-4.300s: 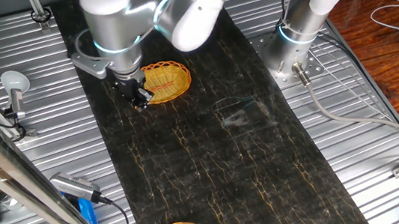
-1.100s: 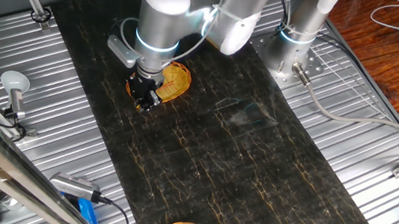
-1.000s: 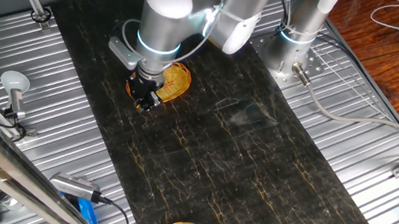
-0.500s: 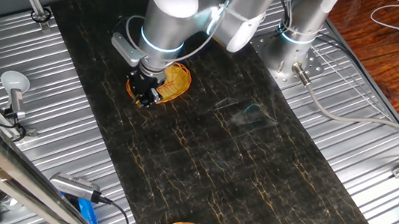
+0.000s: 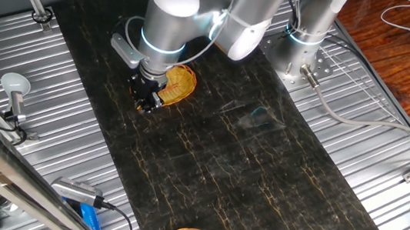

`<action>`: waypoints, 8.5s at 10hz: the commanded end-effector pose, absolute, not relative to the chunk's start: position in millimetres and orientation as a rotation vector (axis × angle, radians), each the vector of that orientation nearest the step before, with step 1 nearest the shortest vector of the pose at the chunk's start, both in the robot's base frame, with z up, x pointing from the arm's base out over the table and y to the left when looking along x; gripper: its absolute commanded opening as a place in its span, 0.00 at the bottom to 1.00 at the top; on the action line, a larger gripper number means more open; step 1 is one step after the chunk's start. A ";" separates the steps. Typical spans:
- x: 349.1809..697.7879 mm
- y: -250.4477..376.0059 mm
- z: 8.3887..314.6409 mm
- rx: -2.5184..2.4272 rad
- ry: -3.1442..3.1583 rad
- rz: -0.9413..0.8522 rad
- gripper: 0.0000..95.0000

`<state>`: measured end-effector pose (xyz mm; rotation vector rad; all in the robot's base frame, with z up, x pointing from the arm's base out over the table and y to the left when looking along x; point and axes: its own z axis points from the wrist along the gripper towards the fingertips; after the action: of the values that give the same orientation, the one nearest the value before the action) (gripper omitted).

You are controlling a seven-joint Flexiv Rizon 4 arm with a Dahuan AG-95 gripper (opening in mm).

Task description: Use a clamp

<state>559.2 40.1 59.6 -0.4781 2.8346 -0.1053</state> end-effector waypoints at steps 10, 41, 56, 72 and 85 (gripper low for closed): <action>563.7 42.5 59.4 -0.407 2.787 -0.112 0.00; 568.3 39.4 70.9 -0.389 2.627 -0.287 0.00; 570.2 39.9 72.5 -0.400 2.665 -0.176 0.00; 568.8 36.9 75.2 -0.639 2.812 0.006 0.00; 569.6 36.6 75.3 -0.933 2.779 0.140 0.00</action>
<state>568.6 35.0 76.0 -0.9423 2.7699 0.0995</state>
